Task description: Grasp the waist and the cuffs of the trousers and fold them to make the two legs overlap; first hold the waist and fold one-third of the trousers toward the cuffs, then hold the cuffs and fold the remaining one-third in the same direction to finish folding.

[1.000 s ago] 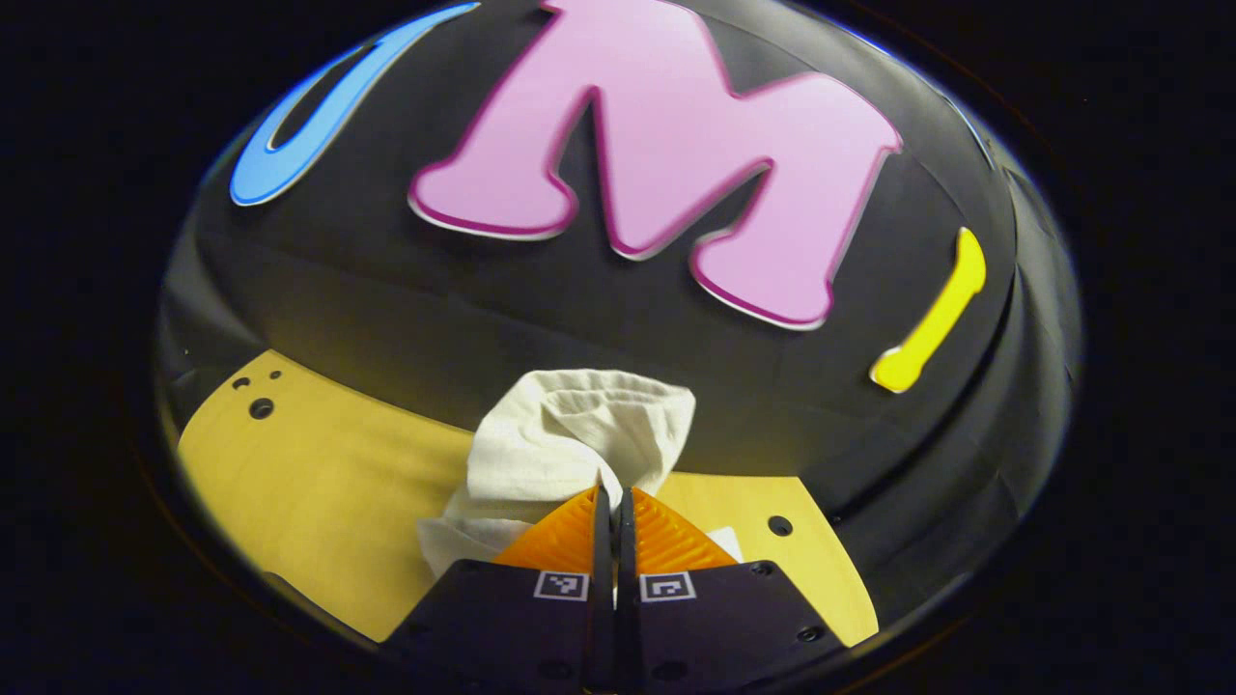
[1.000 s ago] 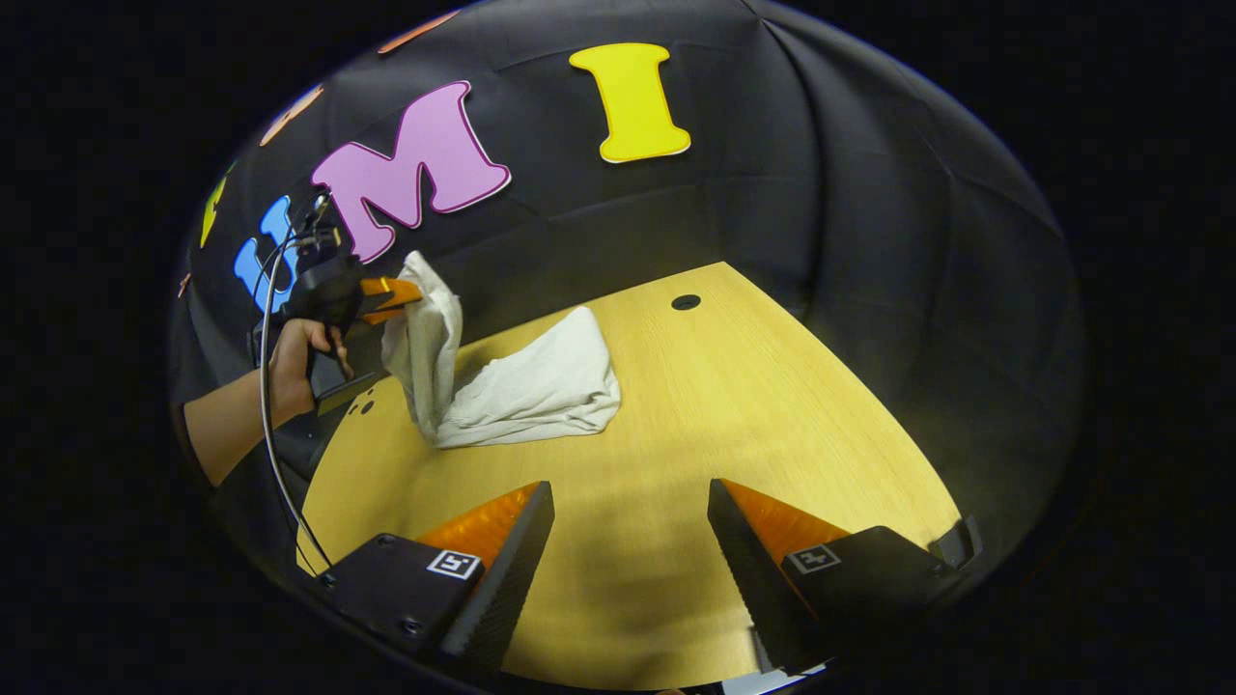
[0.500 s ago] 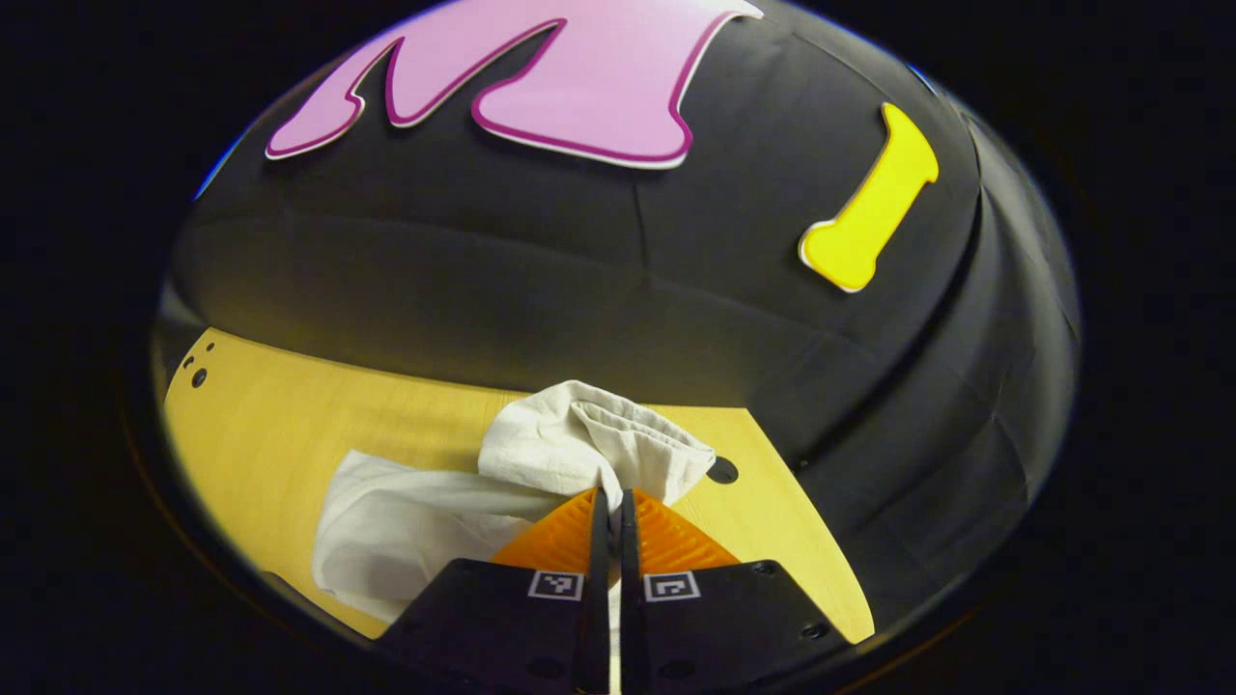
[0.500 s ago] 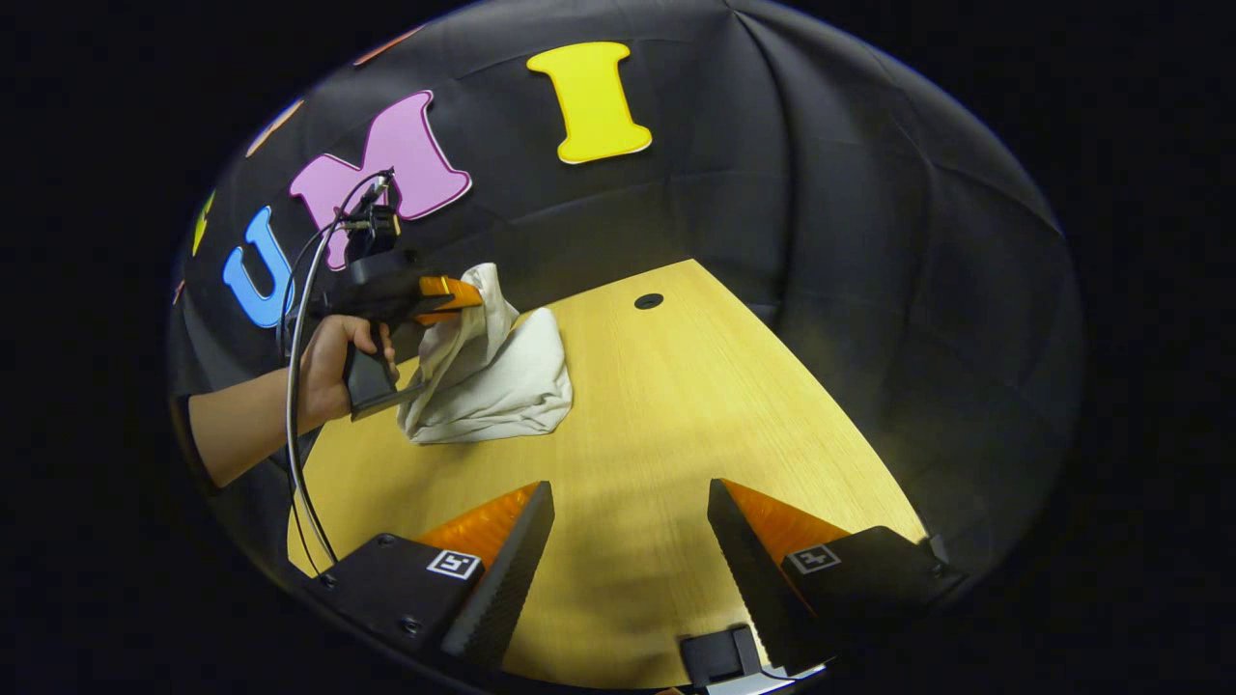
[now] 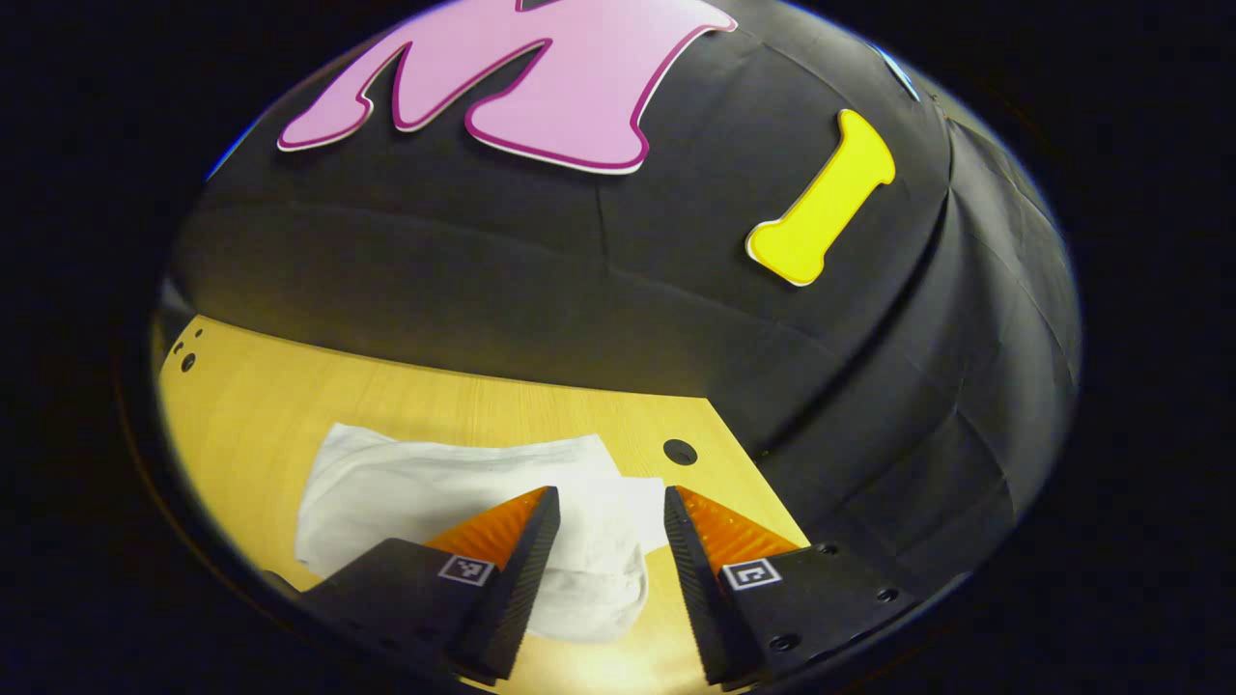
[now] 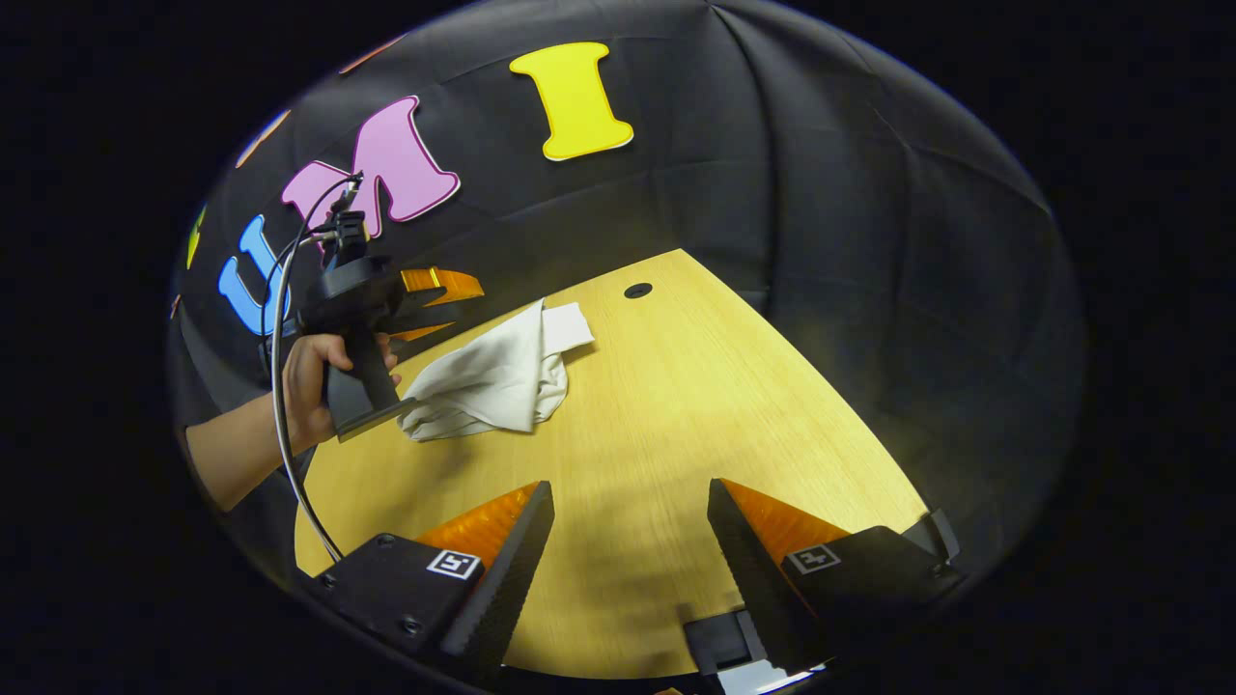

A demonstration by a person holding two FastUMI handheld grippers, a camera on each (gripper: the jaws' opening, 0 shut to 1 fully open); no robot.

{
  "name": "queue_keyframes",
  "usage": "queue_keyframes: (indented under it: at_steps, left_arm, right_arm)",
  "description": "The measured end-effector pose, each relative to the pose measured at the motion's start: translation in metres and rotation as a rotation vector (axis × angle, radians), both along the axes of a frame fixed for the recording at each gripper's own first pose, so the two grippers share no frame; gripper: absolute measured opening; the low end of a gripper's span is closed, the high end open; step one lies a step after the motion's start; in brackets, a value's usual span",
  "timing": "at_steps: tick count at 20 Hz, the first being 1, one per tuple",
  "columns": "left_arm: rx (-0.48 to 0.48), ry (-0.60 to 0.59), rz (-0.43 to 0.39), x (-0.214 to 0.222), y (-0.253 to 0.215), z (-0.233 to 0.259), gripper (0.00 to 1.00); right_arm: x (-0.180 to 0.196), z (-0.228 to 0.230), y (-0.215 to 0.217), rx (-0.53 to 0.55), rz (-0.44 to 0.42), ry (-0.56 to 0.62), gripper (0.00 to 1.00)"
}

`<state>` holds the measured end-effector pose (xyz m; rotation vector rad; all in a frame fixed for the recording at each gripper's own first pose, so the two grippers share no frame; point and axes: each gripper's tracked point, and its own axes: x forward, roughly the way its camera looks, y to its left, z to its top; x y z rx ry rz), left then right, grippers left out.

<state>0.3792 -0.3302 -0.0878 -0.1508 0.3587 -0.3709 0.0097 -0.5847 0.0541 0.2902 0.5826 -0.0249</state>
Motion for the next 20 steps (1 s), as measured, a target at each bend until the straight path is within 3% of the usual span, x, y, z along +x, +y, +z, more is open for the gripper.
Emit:
queue_keyframes:
  at_steps: [4, 7, 11, 15, 20]
  left_arm:
    - [0.094, -0.048, 0.017, -0.054, 0.054, 0.006, 0.94]
    - [0.174, -0.109, 0.043, -0.109, 0.105, 0.018, 0.95]
    - [0.237, -0.144, 0.087, -0.196, 0.166, 0.026, 0.96]
    - [0.210, -0.170, 0.141, -0.277, 0.199, 0.036, 0.96]
    - [0.040, -0.097, 0.151, -0.357, 0.221, 0.031, 0.95]
  right_arm:
    - [-0.006, 0.011, 0.029, -0.003, 0.031, -0.028, 0.99]
    - [-0.010, 0.021, 0.056, 0.001, 0.054, -0.061, 0.99]
    - [-0.014, 0.040, 0.070, -0.088, 0.089, -0.107, 0.99]
    - [-0.029, 0.066, 0.098, -0.111, 0.117, -0.150, 0.99]
    - [-0.063, 0.096, 0.159, -0.053, 0.134, -0.227, 0.99]
